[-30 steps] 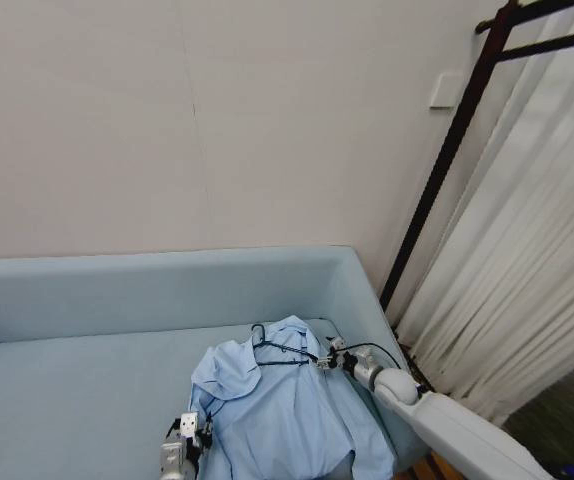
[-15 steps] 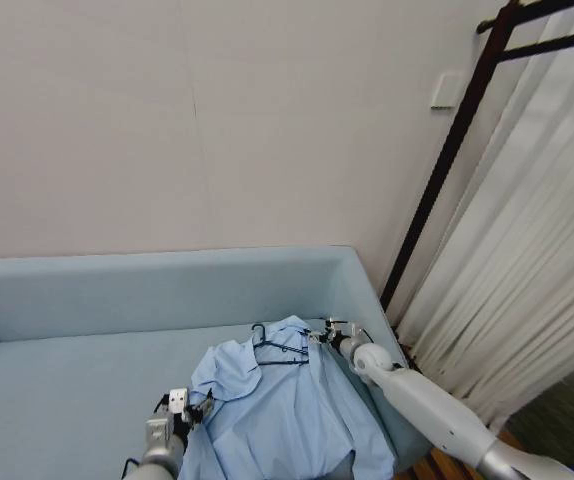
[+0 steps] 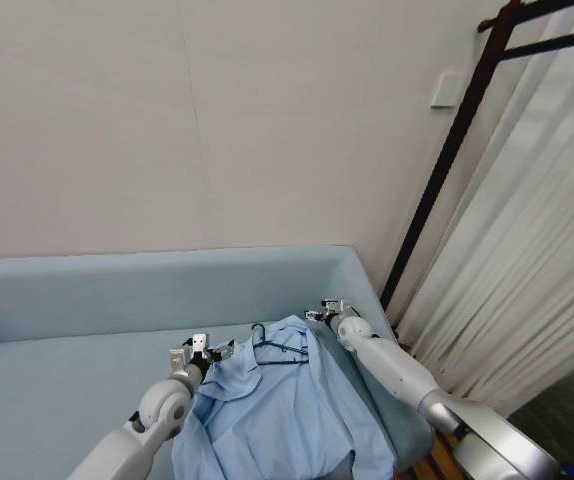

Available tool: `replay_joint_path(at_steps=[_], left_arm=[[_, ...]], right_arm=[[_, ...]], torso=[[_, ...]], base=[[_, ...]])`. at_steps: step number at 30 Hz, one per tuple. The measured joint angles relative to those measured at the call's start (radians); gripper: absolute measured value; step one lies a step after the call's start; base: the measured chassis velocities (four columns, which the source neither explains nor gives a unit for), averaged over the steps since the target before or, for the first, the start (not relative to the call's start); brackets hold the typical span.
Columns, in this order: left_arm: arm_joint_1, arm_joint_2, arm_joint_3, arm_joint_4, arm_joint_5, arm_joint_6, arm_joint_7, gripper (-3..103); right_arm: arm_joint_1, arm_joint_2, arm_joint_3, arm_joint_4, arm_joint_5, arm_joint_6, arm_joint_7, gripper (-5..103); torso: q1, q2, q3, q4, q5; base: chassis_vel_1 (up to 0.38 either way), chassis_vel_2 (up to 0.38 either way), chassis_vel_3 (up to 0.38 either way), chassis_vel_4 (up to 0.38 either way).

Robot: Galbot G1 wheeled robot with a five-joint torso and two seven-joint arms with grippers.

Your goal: Pick up the clothes from the sofa and hang them on the clothes hanger.

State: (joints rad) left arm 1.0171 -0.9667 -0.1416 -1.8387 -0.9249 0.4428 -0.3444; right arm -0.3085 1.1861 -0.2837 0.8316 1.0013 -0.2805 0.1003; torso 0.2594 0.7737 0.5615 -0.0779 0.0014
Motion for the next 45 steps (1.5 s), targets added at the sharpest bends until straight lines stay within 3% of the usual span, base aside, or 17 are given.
replay_joint_path(at_steps=[12,19,24,29,32,36,38,42,45], left_arm=[[-0.146,-0.019,0.081,0.210,0.100,0.013,0.117,100],[-0.137,-0.010,0.084,0.171,0.099,0.023,0.119,100],[-0.114,-0.002,0.074,0.143,0.098,0.023,0.113,100],[-0.100,0.001,0.068,0.126,0.098,0.023,0.110,100],[-0.098,0.001,0.067,0.119,0.098,0.023,0.107,100],[-0.098,0.001,0.065,0.103,0.089,0.022,0.092,100],[-0.098,0.002,0.065,0.101,0.084,0.022,0.089,100],[-0.098,0.003,0.065,0.099,0.080,0.020,0.086,100],[-0.097,0.004,0.065,0.097,0.080,0.019,0.086,100]], right_arm=[[0.047,0.124,0.000,-0.235,-0.101,0.042,-0.066,100],[0.042,0.140,-0.006,-0.281,-0.125,0.052,-0.102,103],[0.036,0.131,-0.011,-0.279,-0.131,0.055,-0.109,96],[0.030,0.127,-0.014,-0.272,-0.132,0.057,-0.114,76],[0.025,0.126,-0.014,-0.268,-0.132,0.061,-0.114,70],[0.018,0.123,-0.015,-0.259,-0.136,0.062,-0.112,48],[0.018,0.124,-0.015,-0.261,-0.136,0.064,-0.112,48],[0.018,0.126,-0.017,-0.267,-0.145,0.073,-0.110,27],[0.016,0.126,-0.017,-0.263,-0.149,0.080,-0.104,21]], torso=[[0.000,0.000,0.000,-0.0002,0.0001],[0.000,0.000,0.000,-0.0001,0.0001],[0.000,0.000,0.000,0.0001,0.0000],[0.000,0.000,0.000,0.0000,0.0000],[0.000,0.000,0.000,0.0000,0.0000],[0.000,0.000,0.000,-0.0001,0.0000],[0.000,0.000,0.000,-0.0001,0.0001],[0.000,0.000,0.000,0.0000,0.0000],[0.000,0.000,0.000,0.0000,0.0000]], base=[[0.000,0.000,0.000,0.000],[0.000,0.000,0.000,0.000],[0.000,0.000,0.000,0.000],[0.000,0.000,0.000,0.000],[0.000,0.000,0.000,0.000],[0.000,0.000,0.000,0.000],[0.000,0.000,0.000,0.000],[0.000,0.000,0.000,0.000],[0.000,0.000,0.000,0.000]])
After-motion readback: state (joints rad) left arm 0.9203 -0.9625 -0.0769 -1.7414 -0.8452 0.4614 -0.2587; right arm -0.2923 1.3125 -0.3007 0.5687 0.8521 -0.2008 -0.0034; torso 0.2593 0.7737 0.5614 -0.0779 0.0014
